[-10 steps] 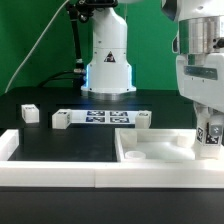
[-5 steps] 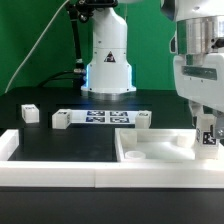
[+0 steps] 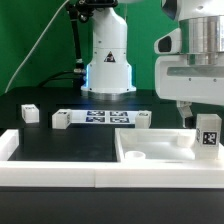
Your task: Assemble one leg
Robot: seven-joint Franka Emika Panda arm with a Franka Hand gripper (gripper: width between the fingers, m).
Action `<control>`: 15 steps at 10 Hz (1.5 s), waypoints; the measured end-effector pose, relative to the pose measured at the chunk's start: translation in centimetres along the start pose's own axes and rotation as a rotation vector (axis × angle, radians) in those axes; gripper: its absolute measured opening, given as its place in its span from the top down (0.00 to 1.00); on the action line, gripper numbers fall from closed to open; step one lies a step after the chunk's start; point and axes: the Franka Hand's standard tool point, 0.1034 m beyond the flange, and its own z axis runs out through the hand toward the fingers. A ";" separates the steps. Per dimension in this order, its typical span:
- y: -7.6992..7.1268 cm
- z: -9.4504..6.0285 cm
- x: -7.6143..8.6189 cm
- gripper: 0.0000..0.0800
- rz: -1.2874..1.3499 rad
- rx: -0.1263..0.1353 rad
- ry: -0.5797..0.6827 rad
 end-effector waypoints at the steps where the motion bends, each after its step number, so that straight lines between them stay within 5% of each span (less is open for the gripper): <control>1: -0.1 -0.1 0.0 0.19 -0.142 -0.011 -0.001; 6: -0.3 -0.9 0.6 0.19 -0.644 -0.079 -0.038; 9: -0.2 -0.9 0.7 0.19 -0.836 -0.085 -0.039; 12: -0.2 -0.9 0.8 0.64 -0.826 -0.085 -0.039; 15: -0.2 -0.9 0.8 0.64 -0.781 -0.085 -0.037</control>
Offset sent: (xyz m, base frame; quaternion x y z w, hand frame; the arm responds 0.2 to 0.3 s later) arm 0.0089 -0.0009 0.0026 -0.0209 -0.0255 -0.2693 0.9625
